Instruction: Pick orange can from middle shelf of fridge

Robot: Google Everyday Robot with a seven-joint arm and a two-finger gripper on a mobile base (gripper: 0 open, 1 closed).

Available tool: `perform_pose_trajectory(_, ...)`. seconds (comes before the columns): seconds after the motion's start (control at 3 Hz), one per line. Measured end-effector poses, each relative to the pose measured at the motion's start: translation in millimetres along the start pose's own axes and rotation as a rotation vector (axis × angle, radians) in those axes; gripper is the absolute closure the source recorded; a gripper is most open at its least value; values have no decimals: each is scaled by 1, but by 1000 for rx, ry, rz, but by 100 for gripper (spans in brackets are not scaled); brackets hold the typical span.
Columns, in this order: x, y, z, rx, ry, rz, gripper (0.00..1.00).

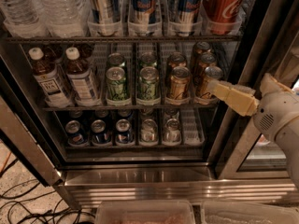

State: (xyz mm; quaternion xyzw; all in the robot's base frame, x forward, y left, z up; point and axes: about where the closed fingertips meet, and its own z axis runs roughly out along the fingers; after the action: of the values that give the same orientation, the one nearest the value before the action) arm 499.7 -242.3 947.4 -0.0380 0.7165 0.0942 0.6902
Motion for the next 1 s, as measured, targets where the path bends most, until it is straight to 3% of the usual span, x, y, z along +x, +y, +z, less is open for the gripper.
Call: perform_pose_trajectory(1.0,1,15,-6,12,-14,-1,0)
